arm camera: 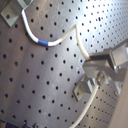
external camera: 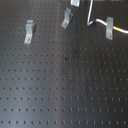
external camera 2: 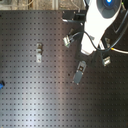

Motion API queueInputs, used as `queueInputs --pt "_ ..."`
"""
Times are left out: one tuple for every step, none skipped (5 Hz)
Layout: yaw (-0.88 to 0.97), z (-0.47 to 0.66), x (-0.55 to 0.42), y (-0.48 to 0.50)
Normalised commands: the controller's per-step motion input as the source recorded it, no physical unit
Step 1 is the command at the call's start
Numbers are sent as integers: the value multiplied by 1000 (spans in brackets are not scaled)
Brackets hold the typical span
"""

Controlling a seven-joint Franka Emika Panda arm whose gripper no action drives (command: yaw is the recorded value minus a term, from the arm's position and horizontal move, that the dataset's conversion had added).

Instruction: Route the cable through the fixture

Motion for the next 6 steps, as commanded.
queueInputs --pt "83 320 -489 205" --pt "0 258 -458 176" --pt "-291 273 -387 136" --pt "-731 234 -329 -10" --pt "-571 246 -449 80" --pt "-29 281 -507 75"
